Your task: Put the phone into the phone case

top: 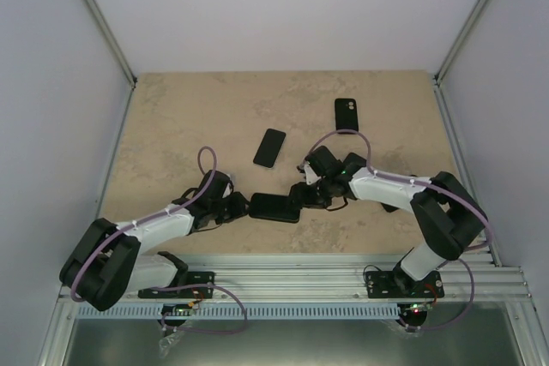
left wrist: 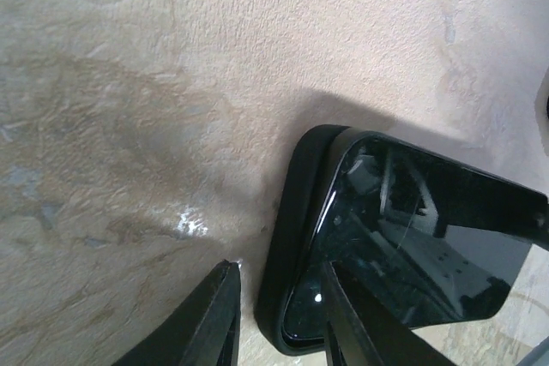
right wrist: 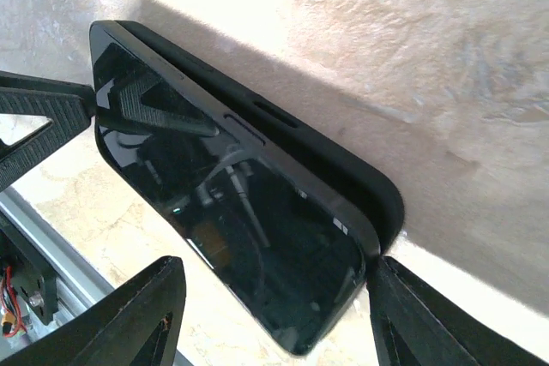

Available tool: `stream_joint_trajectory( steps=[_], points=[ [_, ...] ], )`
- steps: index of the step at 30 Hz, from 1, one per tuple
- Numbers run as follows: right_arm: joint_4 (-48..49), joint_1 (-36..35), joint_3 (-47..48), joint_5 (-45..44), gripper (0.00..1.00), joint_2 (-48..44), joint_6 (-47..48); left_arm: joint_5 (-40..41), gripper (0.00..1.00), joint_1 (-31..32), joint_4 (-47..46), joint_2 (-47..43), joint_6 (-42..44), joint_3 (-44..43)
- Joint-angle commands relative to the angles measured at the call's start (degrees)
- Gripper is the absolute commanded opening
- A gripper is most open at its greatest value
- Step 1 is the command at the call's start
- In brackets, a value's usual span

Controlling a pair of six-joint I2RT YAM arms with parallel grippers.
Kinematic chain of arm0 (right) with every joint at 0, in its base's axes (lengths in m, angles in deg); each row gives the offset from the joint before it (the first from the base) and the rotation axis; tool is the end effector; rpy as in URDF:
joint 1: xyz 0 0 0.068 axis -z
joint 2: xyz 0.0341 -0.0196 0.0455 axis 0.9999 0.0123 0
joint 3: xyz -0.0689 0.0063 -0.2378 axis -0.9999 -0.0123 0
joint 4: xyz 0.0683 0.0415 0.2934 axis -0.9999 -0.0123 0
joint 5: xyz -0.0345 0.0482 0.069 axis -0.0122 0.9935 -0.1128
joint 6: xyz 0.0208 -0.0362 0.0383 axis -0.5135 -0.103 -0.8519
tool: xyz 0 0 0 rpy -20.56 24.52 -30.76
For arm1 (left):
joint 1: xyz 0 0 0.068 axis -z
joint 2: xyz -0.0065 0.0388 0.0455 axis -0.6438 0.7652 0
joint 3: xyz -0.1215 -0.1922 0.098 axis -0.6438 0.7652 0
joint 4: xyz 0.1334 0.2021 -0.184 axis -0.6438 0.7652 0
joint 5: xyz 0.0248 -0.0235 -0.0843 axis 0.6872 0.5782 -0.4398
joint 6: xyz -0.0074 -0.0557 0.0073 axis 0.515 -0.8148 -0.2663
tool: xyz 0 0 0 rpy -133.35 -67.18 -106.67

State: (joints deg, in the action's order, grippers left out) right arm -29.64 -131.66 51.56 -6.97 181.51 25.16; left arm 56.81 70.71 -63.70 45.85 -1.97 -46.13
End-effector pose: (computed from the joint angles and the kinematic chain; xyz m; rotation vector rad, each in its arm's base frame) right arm 0.2362 0.2371 0.0955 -0.2164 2.9128 0.9257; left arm 0.2020 -0.1325 0.0659 -0.2715 2.6564 -0.8683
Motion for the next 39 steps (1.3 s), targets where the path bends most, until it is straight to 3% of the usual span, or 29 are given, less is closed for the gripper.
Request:
stream_joint_trajectory(
  steps=[1, 6, 11, 30, 39],
  points=[
    [-4.4, -0.6, 1.0, -4.4, 0.6, -3.2, 0.6, 0.5, 0.27, 0.2, 0.8, -0.8, 0.7, 0.4],
    [-5.6, -1.5, -0.5, -6.1, 0.62, -5.7, 0.1, 0.0, 0.27, 0.5, 1.2, -1.5, 0.5, 0.1],
    [-5.3, -2.0, -2.6, -7.3, 0.58, -7.2, -0.7, 0.4, 0.28, 1.4, 1.7, -1.4, 0.5, -0.7],
    [2.3, -5.4, -4.8, -4.2, 0.16, -0.7, -2.7, 2.3, 0.27, 4.9, 0.2, 1.9, -0.4, -1.6],
    [-0.6, -8.0, -2.3, -7.2, 0.1, 2.2, -3.0, 2.8, 0.26, 6.3, -0.8, 2.8, -1.4, -1.6]
  ],
)
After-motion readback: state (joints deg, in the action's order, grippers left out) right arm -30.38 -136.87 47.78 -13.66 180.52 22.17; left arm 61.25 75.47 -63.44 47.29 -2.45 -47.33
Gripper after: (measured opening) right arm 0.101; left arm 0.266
